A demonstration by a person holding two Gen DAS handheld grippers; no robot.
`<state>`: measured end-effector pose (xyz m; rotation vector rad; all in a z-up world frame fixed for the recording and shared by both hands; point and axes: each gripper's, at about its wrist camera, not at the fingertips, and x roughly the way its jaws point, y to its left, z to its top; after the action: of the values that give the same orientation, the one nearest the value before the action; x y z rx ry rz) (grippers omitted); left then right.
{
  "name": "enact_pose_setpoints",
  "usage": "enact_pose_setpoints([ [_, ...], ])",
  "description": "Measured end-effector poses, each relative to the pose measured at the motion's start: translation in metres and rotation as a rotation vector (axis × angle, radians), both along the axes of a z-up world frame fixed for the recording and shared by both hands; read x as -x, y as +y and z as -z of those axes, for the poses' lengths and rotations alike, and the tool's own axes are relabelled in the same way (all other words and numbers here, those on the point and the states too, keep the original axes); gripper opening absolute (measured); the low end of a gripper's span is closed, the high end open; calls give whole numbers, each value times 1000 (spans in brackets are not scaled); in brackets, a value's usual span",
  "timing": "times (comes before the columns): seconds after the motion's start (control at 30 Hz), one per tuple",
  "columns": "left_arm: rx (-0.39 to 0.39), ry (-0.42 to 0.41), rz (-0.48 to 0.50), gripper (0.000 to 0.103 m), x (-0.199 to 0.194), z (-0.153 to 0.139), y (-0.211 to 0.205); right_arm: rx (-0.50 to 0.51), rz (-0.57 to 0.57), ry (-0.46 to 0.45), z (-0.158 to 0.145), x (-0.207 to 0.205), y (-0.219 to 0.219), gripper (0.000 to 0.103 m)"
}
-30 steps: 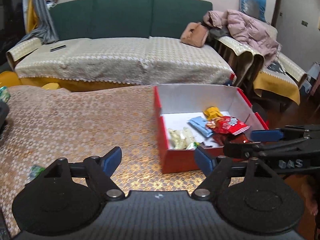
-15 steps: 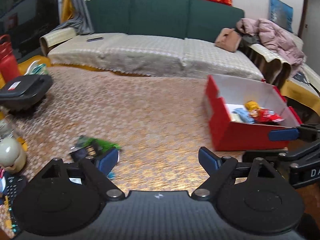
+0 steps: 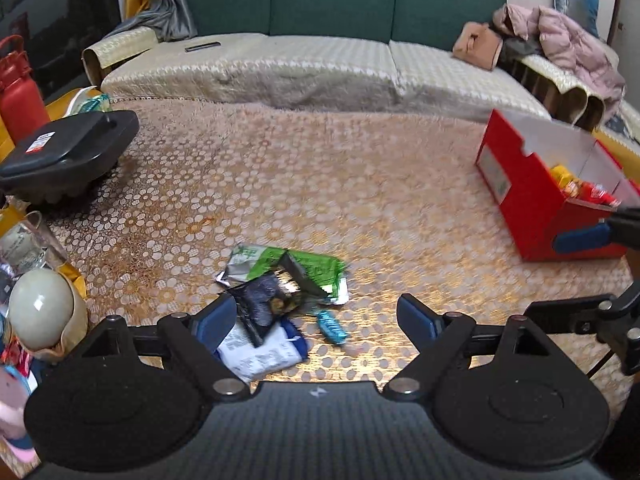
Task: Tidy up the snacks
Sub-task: 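Withdraw both tools from the box back toward the remaining snacks, then grasp the green foil bar with the right tool while the left tool grasps the black sesame snack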
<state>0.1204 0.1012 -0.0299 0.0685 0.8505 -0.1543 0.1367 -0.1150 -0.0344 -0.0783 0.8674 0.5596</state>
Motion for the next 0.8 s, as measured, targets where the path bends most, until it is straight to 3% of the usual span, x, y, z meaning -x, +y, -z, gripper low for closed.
enact_pose_setpoints([
  [0.47, -97, 87, 124, 86, -63, 53, 14, 67, -122, 62, 33, -49, 44, 101],
  [0.53, -91, 98, 126, 78, -67, 58, 15, 74, -135, 65, 37, -54, 49, 100],
  [0.67, -103, 110, 126, 52, -71, 66, 18, 89, -163, 71, 43, -63, 60, 100],
  [0.8, -65, 108, 92, 39, -70, 68, 25, 106, -188, 68, 48, -72, 72, 97],
])
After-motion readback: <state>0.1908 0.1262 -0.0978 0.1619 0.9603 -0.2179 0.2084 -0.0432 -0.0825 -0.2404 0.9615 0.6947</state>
